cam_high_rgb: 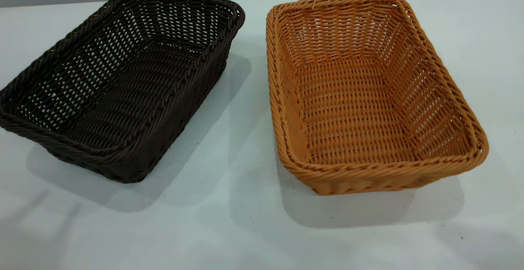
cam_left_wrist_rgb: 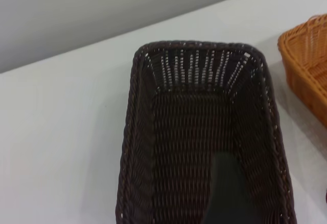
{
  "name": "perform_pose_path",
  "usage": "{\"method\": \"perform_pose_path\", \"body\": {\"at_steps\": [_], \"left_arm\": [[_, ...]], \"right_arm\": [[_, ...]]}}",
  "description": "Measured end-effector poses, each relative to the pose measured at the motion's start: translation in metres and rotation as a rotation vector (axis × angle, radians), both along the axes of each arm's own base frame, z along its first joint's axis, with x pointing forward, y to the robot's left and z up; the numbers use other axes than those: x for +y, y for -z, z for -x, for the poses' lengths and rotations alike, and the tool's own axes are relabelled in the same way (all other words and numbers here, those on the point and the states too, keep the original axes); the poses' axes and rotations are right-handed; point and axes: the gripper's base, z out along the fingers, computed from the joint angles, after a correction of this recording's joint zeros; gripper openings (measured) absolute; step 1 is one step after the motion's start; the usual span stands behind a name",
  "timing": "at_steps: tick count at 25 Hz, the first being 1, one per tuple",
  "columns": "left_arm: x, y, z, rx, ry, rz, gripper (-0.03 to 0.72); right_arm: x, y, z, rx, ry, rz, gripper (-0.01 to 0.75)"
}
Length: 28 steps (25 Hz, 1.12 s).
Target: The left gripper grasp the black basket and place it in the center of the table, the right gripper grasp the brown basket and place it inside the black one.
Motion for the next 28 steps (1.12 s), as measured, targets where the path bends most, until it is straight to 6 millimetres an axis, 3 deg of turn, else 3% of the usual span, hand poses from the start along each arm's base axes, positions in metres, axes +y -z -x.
{"method": "perform_pose_path", "body": {"at_steps": [7, 14, 28], "left_arm": [[0.0, 0.0, -0.001, 0.002, -0.001, 0.001, 0.394], [-0.002, 0.004, -0.008, 0.034, -0.003, 0.034, 0.394], [-0.001, 0.006, -0.013, 0.043, -0.011, 0.025, 0.394]], "right_arm": [[-0.002, 0.041, -0.006, 0.385, 0.179, -0.178, 0.421], [0.006, 0.062, -0.013, 0.517, 0.285, -0.247, 0.421], [0.073, 0.116, -0.036, 0.715, 0.234, -0.153, 0.421]]}}
